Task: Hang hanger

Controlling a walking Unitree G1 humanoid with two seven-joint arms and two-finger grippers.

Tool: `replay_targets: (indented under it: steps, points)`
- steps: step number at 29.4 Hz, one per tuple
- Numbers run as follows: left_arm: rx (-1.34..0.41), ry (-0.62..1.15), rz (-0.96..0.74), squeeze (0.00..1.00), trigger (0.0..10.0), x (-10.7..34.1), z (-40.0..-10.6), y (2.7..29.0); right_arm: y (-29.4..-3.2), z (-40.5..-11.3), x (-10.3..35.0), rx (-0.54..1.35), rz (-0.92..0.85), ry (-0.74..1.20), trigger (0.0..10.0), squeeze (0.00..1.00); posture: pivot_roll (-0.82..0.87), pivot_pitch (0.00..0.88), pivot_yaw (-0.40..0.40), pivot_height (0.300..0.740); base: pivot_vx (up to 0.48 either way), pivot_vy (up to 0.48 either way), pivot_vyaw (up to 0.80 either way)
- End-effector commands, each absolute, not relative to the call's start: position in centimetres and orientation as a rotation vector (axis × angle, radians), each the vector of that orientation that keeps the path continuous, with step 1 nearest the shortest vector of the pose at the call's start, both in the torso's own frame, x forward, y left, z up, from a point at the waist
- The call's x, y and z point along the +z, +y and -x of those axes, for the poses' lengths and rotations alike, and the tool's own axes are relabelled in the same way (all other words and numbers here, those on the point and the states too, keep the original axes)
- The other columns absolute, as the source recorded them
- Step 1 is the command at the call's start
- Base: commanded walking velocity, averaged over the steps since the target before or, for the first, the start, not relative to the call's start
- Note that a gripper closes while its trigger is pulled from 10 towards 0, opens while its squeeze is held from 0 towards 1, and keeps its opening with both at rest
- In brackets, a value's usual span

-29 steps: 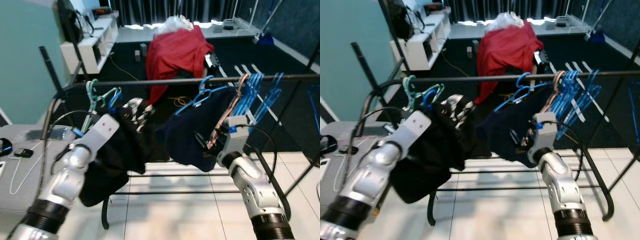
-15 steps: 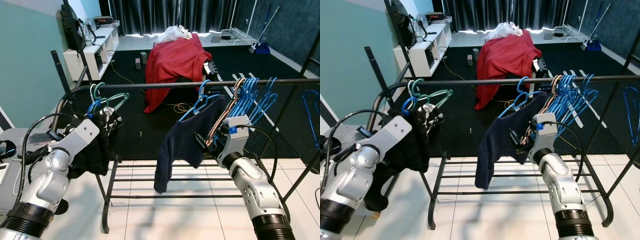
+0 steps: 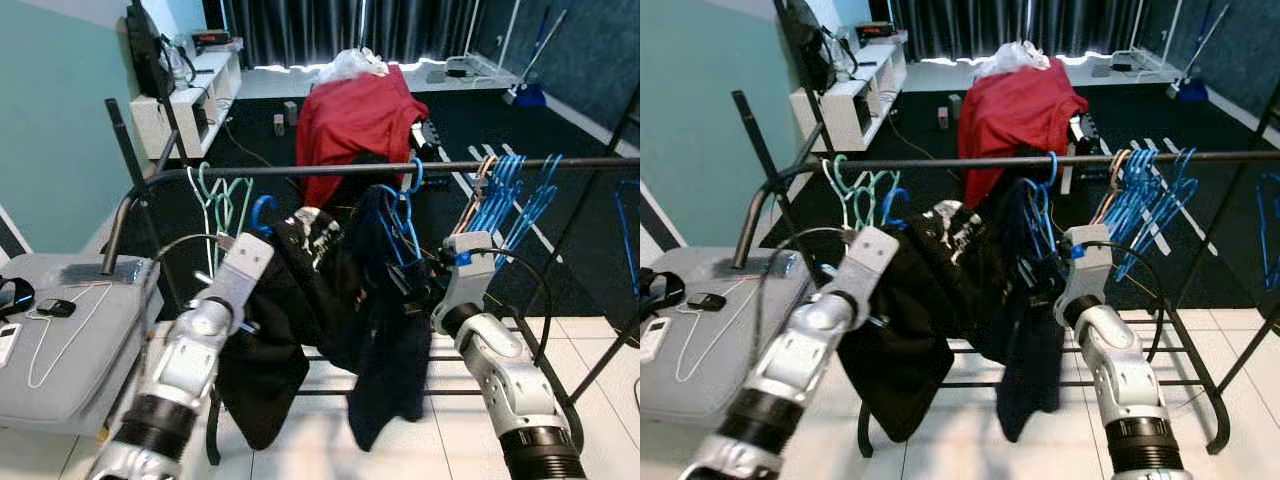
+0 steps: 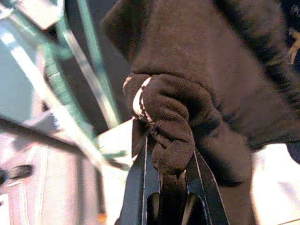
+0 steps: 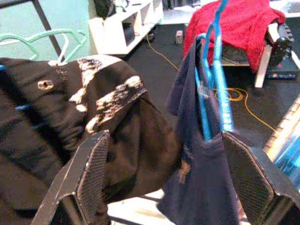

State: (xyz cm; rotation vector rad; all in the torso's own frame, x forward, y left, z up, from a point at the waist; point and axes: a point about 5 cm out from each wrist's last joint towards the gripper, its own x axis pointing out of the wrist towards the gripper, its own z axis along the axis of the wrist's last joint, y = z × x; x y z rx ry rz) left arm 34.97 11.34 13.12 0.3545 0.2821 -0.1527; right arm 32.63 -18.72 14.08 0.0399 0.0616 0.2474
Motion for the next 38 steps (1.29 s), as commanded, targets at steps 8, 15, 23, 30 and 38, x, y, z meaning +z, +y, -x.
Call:
replay_targets:
  steps: [8, 15, 23, 30, 38]
  points:
    - [-0.105, 0.158, -0.128, 0.00, 10.0, 15.8, -36.7, 10.2, -18.4, -32.8, 14.1, 0.242, -0.046, 0.065, 10.0, 0.00, -0.10, 0.033, 0.071, 0.735, 0.000, 0.000, 0.00]
    - [-0.008, 0.053, -0.089, 0.00, 10.0, 18.0, -37.9, 11.5, -18.4, -32.8, 14.2, 0.237, -0.050, 0.064, 10.0, 0.00, -0.10, 0.036, 0.072, 0.735, 0.000, 0.000, 0.00]
    - [0.021, 0.111, -0.193, 0.00, 10.0, 16.5, -39.0, 11.7, -18.3, -32.9, 14.2, 0.234, -0.054, 0.067, 10.0, 0.00, -0.11, 0.038, 0.068, 0.735, 0.000, 0.000, 0.00]
    - [0.035, 0.141, -0.239, 0.00, 10.0, 16.3, -39.6, 11.1, -18.4, -32.8, 14.2, 0.229, -0.054, 0.066, 10.0, 0.00, -0.13, 0.036, 0.072, 0.735, 0.000, 0.000, 0.00]
    - [0.032, 0.088, -0.220, 0.00, 10.0, 18.2, -40.6, 9.6, -18.4, -32.7, 14.1, 0.227, -0.051, 0.069, 10.0, 0.00, -0.15, 0.032, 0.076, 0.735, 0.000, 0.000, 0.00]
